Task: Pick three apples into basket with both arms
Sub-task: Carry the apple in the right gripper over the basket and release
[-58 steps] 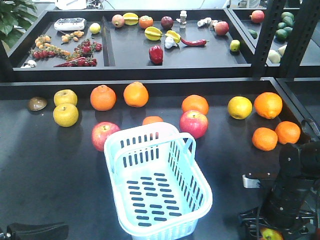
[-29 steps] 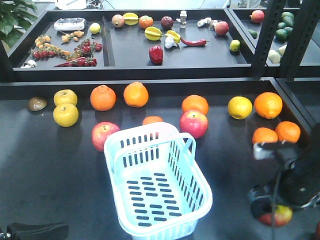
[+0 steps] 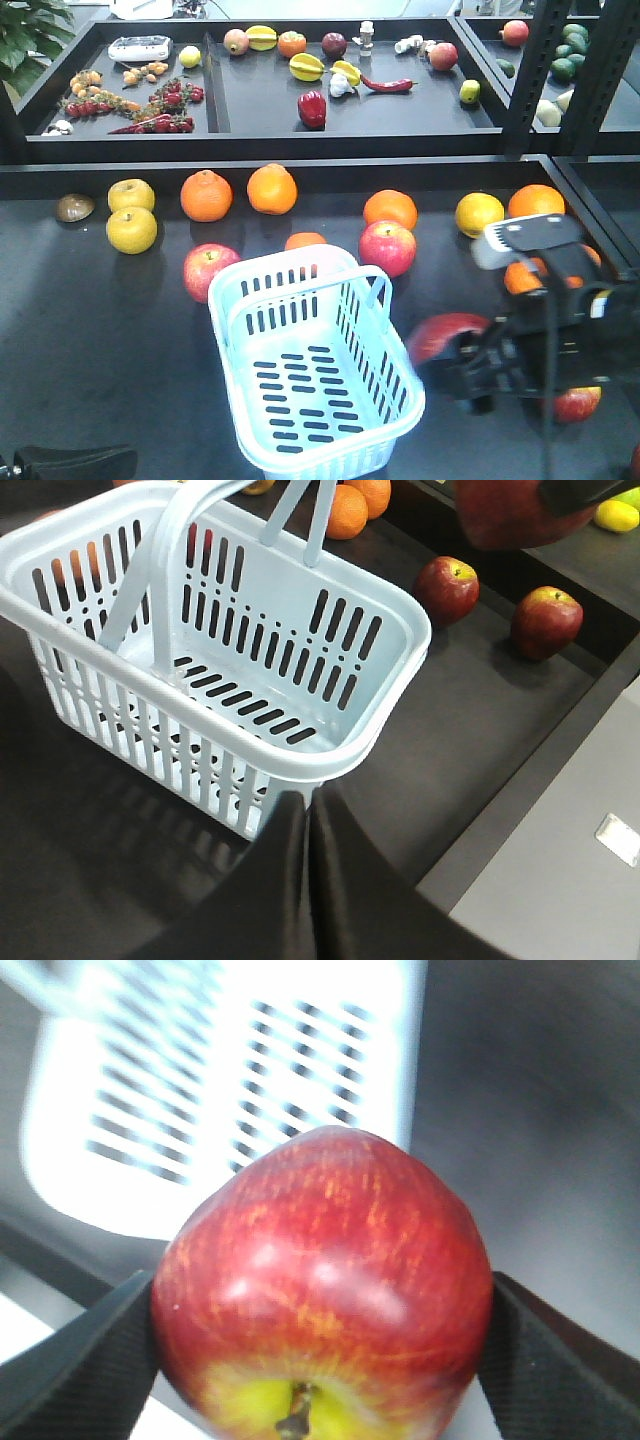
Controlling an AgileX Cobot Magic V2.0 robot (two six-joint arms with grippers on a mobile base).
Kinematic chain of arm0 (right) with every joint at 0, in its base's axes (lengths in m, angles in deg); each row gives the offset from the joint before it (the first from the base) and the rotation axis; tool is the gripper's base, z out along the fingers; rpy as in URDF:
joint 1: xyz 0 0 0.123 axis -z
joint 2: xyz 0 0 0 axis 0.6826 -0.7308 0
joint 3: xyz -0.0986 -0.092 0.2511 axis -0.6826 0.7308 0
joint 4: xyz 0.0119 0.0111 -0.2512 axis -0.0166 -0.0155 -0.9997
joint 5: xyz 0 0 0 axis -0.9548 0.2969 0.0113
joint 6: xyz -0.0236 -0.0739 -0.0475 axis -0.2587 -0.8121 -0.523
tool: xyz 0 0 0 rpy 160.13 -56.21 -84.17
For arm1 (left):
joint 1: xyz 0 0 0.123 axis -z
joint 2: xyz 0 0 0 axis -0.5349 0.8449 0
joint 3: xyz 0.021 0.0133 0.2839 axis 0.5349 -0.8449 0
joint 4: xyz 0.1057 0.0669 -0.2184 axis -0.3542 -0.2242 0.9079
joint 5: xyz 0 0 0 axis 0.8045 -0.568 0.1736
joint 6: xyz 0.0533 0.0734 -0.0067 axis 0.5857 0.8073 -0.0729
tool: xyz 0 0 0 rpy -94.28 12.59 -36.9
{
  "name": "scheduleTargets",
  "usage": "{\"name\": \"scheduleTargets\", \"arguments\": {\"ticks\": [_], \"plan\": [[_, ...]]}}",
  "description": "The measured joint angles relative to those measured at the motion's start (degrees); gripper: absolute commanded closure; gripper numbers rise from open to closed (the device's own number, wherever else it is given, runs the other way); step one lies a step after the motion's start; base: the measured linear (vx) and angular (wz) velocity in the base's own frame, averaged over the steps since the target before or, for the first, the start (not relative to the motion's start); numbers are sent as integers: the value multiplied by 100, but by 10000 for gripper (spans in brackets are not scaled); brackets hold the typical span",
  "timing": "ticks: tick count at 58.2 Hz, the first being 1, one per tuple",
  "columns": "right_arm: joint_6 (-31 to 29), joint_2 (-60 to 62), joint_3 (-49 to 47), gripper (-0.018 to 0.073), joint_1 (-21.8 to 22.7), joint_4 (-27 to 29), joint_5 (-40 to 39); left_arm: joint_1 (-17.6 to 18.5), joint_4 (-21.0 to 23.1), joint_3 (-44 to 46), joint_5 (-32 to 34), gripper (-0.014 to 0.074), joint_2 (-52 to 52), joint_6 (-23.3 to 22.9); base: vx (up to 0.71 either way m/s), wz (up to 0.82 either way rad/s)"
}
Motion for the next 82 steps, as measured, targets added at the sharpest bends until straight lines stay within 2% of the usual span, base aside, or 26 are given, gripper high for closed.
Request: {"name": "scheduleTargets", "arguments": {"ticks": [9, 15, 21, 33, 38, 42, 52, 68, 74, 82], "plan": [[-5, -569, 4, 510, -716, 80, -825, 0, 0, 0, 0, 603, 0, 0, 0, 0], [-5, -1051, 4, 452, -859, 108, -1276, 0, 0, 0, 0, 603, 0, 0, 0, 0], [-11, -1415, 4, 344, -860, 108, -1612, 0, 0, 0, 0, 603, 0, 0, 0, 0], [-113, -1598, 4, 38, -860, 108, -1828, 0, 0, 0, -5, 603, 0, 0, 0, 0], [-149, -1598, 4, -39, -860, 110, -1846, 0, 18, -58, 7, 603, 0, 0, 0, 0], [-212, -1598, 4, -62, -860, 121, -1848, 0, 43, -168, 27, 603, 0, 0, 0, 0], [-295, -1598, 4, -35, -860, 127, -1867, 0, 253, -392, 251, 603, 0, 0, 0, 0], [-301, -1598, 4, 79, -860, 84, -1820, 0, 320, -458, 391, 603, 0, 0, 0, 0], [-301, -1598, 4, 168, -860, 72, -1729, 0, 320, -458, 396, 603, 0, 0, 0, 0], [-301, -1598, 4, 356, -860, 59, -1593, 0, 320, -458, 451, 603, 0, 0, 0, 0]]}}
